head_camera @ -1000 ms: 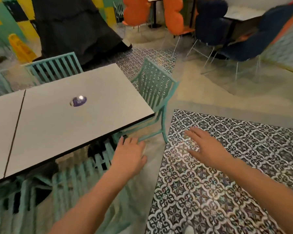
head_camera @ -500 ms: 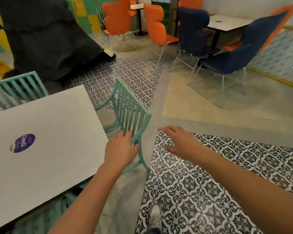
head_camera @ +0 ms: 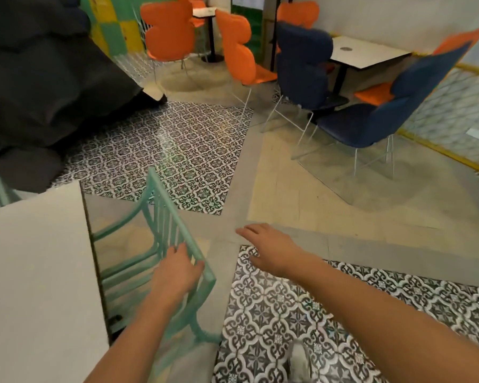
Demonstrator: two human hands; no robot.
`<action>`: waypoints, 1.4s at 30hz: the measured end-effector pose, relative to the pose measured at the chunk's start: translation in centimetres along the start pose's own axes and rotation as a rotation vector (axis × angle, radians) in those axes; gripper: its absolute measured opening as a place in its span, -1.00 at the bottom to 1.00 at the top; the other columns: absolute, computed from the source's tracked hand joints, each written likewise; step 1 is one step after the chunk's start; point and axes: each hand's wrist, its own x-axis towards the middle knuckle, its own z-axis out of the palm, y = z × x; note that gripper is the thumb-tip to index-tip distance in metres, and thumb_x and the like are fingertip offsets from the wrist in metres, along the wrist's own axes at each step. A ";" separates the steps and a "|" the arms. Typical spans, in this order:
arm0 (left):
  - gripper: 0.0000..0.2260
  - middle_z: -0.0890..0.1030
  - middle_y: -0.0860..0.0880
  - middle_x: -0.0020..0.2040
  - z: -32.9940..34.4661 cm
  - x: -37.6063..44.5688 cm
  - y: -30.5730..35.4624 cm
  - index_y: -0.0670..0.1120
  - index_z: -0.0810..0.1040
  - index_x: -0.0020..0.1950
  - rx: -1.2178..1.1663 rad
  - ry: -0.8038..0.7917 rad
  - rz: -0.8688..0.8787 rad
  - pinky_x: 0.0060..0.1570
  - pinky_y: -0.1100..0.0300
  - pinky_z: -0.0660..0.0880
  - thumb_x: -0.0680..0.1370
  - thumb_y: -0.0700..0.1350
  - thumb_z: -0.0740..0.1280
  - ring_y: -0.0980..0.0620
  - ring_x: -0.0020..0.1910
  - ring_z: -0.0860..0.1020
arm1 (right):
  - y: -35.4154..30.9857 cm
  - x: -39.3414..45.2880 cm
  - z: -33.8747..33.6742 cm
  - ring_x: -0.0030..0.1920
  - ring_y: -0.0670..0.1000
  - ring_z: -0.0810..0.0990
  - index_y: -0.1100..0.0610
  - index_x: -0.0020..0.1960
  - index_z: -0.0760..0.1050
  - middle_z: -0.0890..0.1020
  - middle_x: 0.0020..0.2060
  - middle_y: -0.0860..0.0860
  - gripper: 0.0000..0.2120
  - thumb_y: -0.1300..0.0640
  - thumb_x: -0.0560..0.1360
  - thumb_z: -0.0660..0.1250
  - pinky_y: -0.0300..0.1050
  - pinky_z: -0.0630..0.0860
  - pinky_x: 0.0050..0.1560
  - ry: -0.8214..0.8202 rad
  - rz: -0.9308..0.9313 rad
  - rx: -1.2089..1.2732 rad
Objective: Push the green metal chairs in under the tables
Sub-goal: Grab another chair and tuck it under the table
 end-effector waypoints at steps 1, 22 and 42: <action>-0.44 0.36 -0.15 0.32 0.2 1.4 0.4 -0.10 0.27 0.43 -0.015 0.001 -0.022 0.13 -0.05 0.45 0.54 0.18 0.27 -0.21 0.23 0.48 | 1.0 1.4 -0.1 0.43 0.07 0.24 0.01 0.55 0.11 0.27 0.48 0.03 -0.36 0.09 0.53 0.28 -0.02 0.29 0.36 0.007 -0.035 -0.003; -0.34 0.32 -0.09 0.41 0.2 25.2 3.7 -0.04 0.22 0.48 -0.251 0.270 -0.551 0.07 -0.04 0.49 0.48 0.22 0.31 -0.17 0.23 0.47 | 7.6 38.1 -0.2 0.46 0.13 0.19 0.10 0.52 0.16 0.28 0.46 0.10 -0.37 0.06 0.53 0.30 -0.09 0.08 0.42 -0.154 -0.879 -0.082; -0.47 0.39 -0.09 0.36 3.8 21.8 5.4 -0.05 0.34 0.46 -0.435 0.217 -1.322 0.25 0.04 0.40 0.58 0.21 0.21 -0.11 0.31 0.42 | -0.8 52.9 4.9 0.46 0.12 0.20 0.03 0.50 0.20 0.32 0.42 0.05 -0.49 -0.09 0.59 0.17 0.04 0.23 0.40 -0.528 -1.600 -0.378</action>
